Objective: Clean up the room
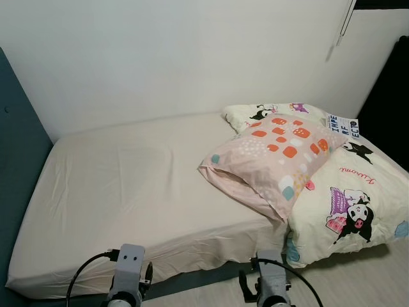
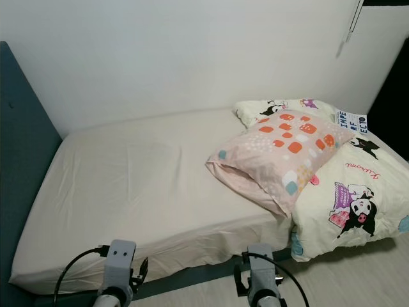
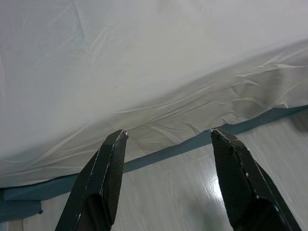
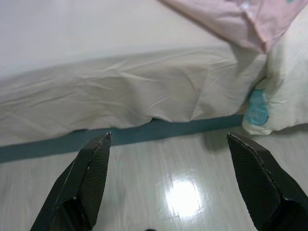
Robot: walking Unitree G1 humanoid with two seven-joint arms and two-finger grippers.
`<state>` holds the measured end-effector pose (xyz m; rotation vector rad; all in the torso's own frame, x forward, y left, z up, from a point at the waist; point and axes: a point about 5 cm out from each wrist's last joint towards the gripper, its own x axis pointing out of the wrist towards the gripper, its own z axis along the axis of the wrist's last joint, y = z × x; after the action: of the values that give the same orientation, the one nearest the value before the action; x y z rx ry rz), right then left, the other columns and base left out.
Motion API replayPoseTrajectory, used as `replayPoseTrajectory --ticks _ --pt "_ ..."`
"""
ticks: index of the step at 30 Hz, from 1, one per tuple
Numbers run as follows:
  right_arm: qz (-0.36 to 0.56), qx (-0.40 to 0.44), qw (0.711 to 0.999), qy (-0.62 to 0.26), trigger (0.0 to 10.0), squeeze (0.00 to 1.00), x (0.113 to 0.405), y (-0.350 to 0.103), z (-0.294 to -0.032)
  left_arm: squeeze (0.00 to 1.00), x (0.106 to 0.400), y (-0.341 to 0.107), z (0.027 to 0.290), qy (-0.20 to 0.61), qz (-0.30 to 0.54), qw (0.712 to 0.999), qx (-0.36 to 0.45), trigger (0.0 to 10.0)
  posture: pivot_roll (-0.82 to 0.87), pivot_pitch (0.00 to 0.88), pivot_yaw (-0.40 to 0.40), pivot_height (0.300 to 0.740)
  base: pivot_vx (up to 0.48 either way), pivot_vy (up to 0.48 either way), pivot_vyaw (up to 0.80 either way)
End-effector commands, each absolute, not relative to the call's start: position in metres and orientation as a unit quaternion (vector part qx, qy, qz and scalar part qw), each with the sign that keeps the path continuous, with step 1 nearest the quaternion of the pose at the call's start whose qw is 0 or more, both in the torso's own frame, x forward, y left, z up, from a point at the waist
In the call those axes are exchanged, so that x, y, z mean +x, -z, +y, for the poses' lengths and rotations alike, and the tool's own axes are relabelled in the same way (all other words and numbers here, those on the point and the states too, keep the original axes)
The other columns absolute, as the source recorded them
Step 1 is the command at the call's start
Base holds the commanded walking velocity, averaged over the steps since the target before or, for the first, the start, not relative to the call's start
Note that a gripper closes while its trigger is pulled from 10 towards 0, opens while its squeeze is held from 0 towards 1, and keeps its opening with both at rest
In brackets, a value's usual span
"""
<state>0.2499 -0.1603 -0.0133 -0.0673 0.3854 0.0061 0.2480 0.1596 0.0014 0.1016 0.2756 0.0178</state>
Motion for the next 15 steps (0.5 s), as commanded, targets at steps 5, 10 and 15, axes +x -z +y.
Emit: replayPoseTrajectory --ticks 5,10,15 --pt "0.2 -0.019 0.98 0.001 10.0 0.0 0.2461 0.0162 -0.1615 0.0 0.2441 0.0022 0.1567 -0.008 0.149 0.987 0.051 10.0 -0.04 0.123 -0.001 0.74 0.0 0.0 0.0" --pt "0.209 -0.049 0.977 0.008 10.0 0.0 0.2465 0.0176 -0.1633 0.0 0.2444 0.0018 0.1564 -0.009 0.149 0.988 0.051 10.0 -0.03 0.124 -0.004 0.74 0.0 0.0 0.0" --pt "0.216 -0.088 0.972 0.017 10.0 0.0 0.2472 0.0191 -0.1665 0.0 0.2434 0.0027 0.1569 -0.009 0.15 0.987 0.051 10.0 -0.04 0.124 -0.003 0.74 0.0 0.0 0.0"
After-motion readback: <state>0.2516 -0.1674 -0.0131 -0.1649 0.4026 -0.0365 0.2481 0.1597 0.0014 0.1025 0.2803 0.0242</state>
